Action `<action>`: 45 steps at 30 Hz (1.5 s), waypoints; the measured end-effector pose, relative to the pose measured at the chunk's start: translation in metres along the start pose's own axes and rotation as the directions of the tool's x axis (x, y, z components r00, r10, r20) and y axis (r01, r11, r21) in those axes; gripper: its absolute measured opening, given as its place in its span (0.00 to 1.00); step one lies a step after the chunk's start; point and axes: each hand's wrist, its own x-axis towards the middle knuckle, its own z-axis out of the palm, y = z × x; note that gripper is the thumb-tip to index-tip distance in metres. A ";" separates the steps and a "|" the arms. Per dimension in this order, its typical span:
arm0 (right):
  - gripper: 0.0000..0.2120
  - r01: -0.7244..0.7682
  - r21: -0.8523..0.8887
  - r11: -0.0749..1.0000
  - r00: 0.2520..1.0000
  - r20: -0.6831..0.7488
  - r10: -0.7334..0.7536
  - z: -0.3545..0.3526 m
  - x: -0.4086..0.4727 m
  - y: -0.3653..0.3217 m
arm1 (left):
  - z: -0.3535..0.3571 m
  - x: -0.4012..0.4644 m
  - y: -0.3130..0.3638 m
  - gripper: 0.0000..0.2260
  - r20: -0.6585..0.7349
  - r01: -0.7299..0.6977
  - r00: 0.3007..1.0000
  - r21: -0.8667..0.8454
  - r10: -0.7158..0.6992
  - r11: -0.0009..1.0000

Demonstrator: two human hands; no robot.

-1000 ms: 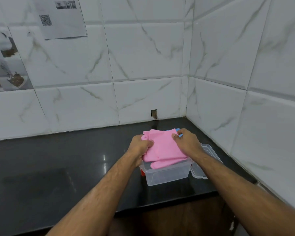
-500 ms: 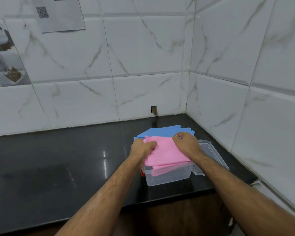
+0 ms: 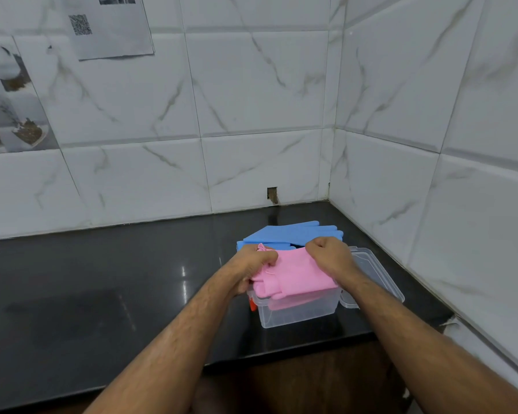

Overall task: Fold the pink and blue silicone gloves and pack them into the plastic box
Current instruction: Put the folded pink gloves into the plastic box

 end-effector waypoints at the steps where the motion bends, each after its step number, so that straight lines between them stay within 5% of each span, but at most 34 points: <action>1: 0.17 -0.002 -0.011 1.000 1.000 -0.004 0.002 0.000 0.000 0.000 | 0.001 -0.001 0.000 0.12 -0.016 0.006 1.000 0.013 -0.006 1.000; 13: 0.19 0.095 -0.391 0.915 0.990 -0.056 -0.126 0.009 -0.003 -0.008 | 0.013 0.001 0.010 0.11 -0.148 0.113 0.987 0.331 -0.067 0.937; 18: 0.14 0.094 -0.322 0.942 0.984 -0.116 -0.138 0.011 0.000 0.000 | 0.019 0.002 0.020 0.12 -0.193 0.189 0.974 0.412 -0.118 0.891; 21: 0.16 0.256 -0.145 0.956 0.958 -0.094 -0.271 0.001 -0.006 0.009 | 0.017 0.006 0.019 0.14 -0.188 0.200 0.973 0.390 -0.134 0.899; 24: 0.15 0.537 -0.211 0.817 0.843 0.162 -0.513 -0.017 -0.007 0.014 | 0.018 0.012 0.016 0.15 -0.187 0.188 0.975 0.409 -0.120 0.893; 28: 0.24 0.715 -0.454 0.531 0.675 0.647 -0.355 -0.036 0.002 0.002 | 0.021 0.014 0.014 0.16 -0.224 0.154 0.973 0.490 -0.047 0.858; 35: 0.30 0.783 -0.361 0.506 0.552 0.779 -0.298 -0.025 0.004 -0.009 | 0.027 0.006 0.014 0.39 -0.228 0.088 0.972 0.589 0.061 0.803; 39: 0.32 0.786 -0.318 0.530 0.542 0.767 -0.344 -0.018 0.004 -0.007 | 0.026 0.003 0.022 0.33 -0.292 0.155 0.956 0.436 -0.023 0.886; 41: 0.33 0.782 -0.302 0.545 0.540 0.765 -0.350 -0.018 0.003 -0.005 | 0.025 0.001 0.025 0.31 -0.303 0.140 0.952 0.578 0.052 0.804; 45: 0.33 0.769 -0.281 0.574 0.554 0.741 -0.380 -0.017 0.002 -0.003 | 0.024 -0.007 0.027 0.13 -0.159 -0.022 0.895 0.917 0.416 0.399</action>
